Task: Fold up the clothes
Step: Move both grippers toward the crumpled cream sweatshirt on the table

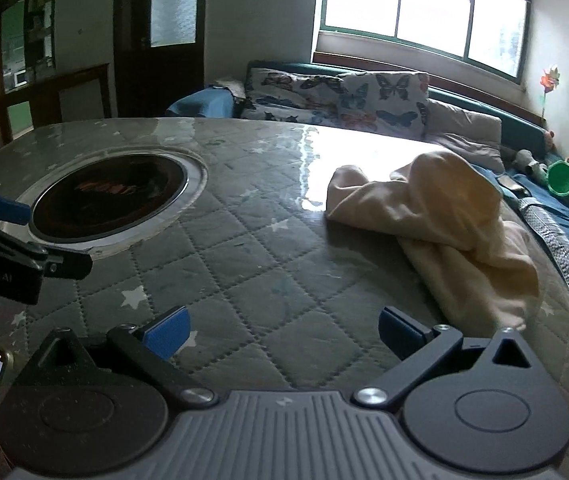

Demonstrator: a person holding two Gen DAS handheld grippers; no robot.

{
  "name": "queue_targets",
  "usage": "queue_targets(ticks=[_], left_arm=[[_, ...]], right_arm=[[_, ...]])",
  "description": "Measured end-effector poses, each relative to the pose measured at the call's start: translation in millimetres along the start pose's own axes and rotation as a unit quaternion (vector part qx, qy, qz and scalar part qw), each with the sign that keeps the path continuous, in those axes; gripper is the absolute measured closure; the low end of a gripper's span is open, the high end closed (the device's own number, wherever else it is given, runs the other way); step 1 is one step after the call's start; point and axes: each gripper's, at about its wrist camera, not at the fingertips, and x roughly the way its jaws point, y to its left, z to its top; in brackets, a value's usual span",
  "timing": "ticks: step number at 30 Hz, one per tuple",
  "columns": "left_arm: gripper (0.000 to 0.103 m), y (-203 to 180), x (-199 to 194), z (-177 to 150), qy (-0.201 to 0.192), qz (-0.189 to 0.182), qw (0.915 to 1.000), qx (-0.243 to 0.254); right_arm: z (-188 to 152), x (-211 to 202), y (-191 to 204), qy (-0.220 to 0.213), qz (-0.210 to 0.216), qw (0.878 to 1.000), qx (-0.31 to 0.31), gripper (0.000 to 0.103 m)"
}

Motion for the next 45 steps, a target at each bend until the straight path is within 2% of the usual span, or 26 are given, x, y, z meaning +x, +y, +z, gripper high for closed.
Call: queue_targets(ticks=[26, 45], left_arm=[[0.0, -36, 23, 45, 0.023, -0.027, 0.9988, 0.032], [0.0, -77, 29, 65, 0.035, -0.063, 0.9954, 0.064]], right_arm=[[24, 5, -59, 0.004, -0.018, 0.999, 0.029, 0.012], [13, 7, -91, 0.022, -0.043, 0.997, 0.056, 0.014]])
